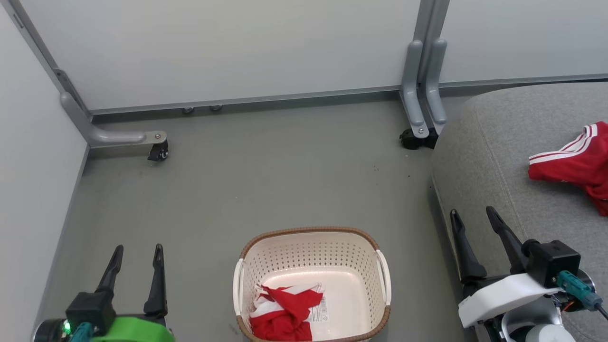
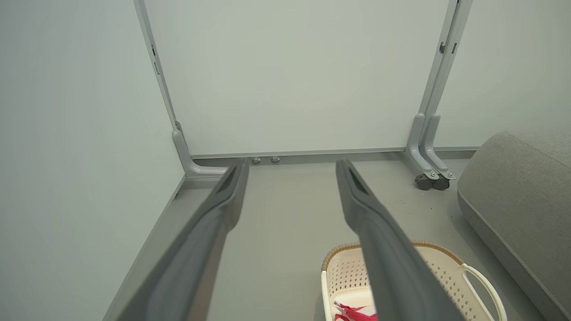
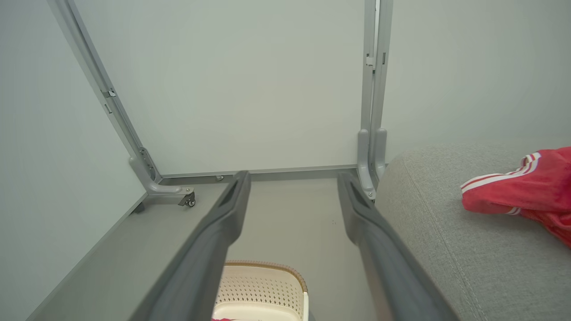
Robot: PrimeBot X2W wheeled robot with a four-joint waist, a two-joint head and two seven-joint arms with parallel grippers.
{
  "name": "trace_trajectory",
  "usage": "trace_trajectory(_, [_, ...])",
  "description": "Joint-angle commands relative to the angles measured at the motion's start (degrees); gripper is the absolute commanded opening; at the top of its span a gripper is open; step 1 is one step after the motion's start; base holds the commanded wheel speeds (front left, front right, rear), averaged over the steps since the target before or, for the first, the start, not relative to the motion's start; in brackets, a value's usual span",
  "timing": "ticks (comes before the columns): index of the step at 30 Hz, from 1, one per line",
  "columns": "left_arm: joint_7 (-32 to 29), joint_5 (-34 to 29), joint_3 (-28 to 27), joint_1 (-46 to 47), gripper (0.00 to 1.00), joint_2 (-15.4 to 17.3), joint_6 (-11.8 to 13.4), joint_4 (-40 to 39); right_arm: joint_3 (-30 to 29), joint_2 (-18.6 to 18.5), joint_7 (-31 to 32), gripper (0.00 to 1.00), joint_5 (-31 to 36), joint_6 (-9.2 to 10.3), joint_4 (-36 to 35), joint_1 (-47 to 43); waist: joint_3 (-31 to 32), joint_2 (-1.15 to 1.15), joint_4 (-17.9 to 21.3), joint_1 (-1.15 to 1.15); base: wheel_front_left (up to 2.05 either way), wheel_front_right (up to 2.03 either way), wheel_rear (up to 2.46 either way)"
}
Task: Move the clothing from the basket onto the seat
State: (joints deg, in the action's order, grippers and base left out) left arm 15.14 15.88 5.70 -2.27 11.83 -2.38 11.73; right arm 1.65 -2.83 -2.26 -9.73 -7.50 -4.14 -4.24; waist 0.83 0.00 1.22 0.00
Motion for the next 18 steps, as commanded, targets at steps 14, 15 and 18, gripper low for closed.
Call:
trace_trajectory(14, [0.0, -7.4, 9.97, 20.35, 1.0, -5.68, -3.24, 11.86, 0.14, -0.11, -0.23, 1.0, 0.92, 0.02, -5.5, 8.56, -16.59, 0.0, -0.63, 0.0, 0.0, 0.0, 0.0])
trace_trajectory(15, [0.0, -7.53, 10.6, 21.56, 1.0, -6.03, -3.46, 13.44, 0.2, -0.11, -0.28, 1.0, 0.89, 0.02, -5.68, 9.1, -17.76, 0.0, -0.36, 0.0, 0.0, 0.0, 0.0])
trace_trajectory(18, [0.01, -8.05, 13.47, 26.26, 1.0, -6.97, -4.15, 19.49, 0.32, -0.11, -0.6, 1.0, 0.81, 0.02, -6.55, 11.3, -22.22, 0.0, 0.61, 0.0, 0.0, 0.0, 0.0])
